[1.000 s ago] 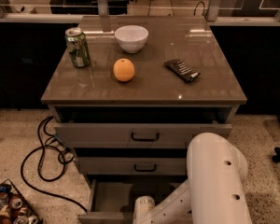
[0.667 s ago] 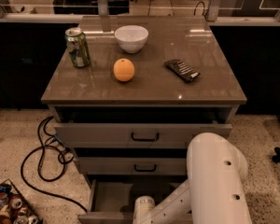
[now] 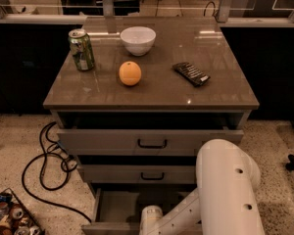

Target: Open bottom drawer

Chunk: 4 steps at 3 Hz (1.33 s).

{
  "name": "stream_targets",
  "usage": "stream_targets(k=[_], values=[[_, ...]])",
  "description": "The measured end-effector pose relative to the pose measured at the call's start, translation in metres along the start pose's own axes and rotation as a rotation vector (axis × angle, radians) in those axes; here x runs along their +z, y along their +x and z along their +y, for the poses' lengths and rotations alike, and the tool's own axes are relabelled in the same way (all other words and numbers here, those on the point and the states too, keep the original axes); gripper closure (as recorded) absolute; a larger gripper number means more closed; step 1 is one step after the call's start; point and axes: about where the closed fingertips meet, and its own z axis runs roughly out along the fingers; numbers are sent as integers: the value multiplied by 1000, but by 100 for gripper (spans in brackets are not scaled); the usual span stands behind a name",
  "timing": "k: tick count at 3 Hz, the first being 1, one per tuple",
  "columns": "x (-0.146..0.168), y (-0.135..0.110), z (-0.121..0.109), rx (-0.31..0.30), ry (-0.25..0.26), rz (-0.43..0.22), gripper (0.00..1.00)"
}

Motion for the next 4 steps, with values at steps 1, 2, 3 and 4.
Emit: stream_targets(k=[1,2,3,4], values=[[2,1,-1,0,-3,-2,0],[1,1,-1,0,-3,-2,0],[1,1,-1,0,-3,-2,0],[1,1,-1,0,-3,-2,0]])
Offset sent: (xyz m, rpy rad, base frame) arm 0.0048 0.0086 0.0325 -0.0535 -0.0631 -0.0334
